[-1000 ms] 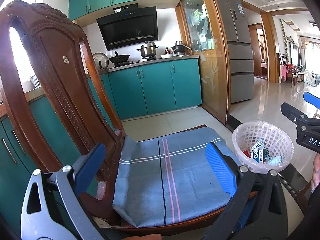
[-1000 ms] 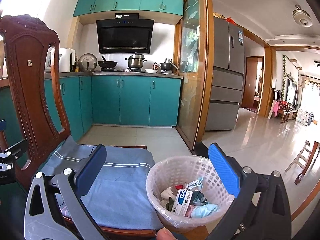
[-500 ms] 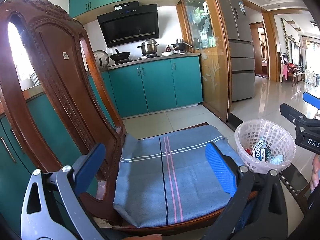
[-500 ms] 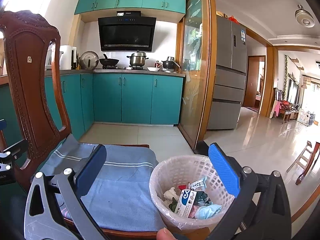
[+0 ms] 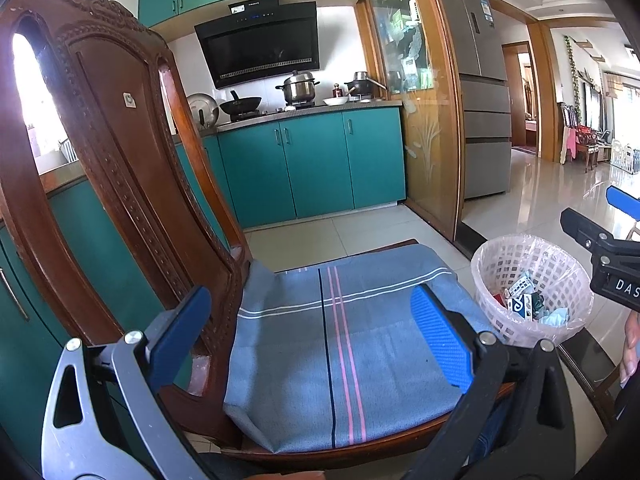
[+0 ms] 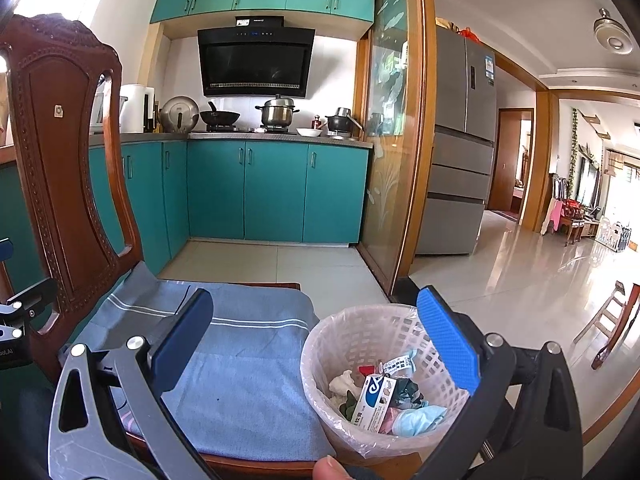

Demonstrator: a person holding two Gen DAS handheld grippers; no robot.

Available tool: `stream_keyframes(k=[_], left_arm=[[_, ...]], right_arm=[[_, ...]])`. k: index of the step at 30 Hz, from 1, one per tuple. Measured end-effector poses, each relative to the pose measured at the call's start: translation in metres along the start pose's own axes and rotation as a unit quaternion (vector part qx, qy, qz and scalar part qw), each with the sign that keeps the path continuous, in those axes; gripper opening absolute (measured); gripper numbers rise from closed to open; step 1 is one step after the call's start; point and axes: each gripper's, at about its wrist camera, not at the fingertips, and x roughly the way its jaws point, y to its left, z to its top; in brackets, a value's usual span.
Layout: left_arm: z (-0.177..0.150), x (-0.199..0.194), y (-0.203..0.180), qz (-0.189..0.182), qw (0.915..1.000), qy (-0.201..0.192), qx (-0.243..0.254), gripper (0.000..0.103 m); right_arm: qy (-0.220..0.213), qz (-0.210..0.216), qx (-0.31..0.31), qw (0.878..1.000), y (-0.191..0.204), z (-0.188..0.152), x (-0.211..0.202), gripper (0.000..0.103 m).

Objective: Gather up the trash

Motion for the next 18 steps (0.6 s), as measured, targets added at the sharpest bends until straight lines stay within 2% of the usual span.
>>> stream_keyframes(k=[11,18], left_arm=[[-0.003,0.003,0.001,-0.004,1.0000,0.007,-0.004,0.100],[-0.006,0.011,0.001,-0.010,0.9997,0.024,-0.003,0.100]], right_arm=[[0.008,0.002,-0.003,1.000,0.001,-0.003,0.005,0.100],[0.017,0.004,-0.006,1.000,0.002,-0.005,0.009,0.100]])
